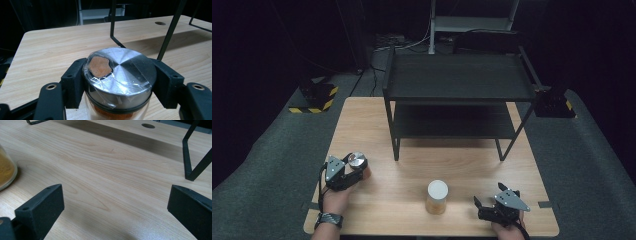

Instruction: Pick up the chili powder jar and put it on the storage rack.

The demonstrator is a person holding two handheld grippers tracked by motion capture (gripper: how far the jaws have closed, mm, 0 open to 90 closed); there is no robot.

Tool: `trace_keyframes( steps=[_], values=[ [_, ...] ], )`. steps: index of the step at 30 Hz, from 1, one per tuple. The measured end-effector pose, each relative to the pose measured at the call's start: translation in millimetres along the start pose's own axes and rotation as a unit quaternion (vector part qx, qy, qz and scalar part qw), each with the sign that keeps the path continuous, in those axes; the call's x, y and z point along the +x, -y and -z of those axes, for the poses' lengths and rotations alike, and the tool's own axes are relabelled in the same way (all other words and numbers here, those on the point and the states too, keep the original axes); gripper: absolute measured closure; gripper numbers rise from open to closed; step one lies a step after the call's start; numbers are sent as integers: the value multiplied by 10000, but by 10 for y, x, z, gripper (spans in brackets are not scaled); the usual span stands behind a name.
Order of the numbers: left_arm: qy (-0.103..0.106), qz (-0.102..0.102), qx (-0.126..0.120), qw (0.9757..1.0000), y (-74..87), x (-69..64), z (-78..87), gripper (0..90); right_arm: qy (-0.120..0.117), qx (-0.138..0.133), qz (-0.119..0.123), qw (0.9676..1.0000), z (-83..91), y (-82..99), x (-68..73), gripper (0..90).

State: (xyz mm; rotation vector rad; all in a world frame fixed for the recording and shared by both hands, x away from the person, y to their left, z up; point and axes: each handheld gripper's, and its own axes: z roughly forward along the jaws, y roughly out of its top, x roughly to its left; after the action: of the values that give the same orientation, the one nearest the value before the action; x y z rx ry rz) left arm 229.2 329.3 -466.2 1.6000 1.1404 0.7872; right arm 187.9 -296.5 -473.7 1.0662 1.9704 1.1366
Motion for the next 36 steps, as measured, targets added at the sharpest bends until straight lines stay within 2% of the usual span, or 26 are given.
trace_keyframes(
  steps=[10,24,36],
  values=[
    [14,41,-124,9999,7,8,109,350,1,-10,-7,10000,2,4,-2,0],
    [149,-34,-364,9992,-54,-21,323,349,0,-20,-4,10000,4,8,-2,0],
    [362,-253,-640,9970,-246,-143,518,349,-1,-25,-18,10000,7,10,-4,0]
  ],
)
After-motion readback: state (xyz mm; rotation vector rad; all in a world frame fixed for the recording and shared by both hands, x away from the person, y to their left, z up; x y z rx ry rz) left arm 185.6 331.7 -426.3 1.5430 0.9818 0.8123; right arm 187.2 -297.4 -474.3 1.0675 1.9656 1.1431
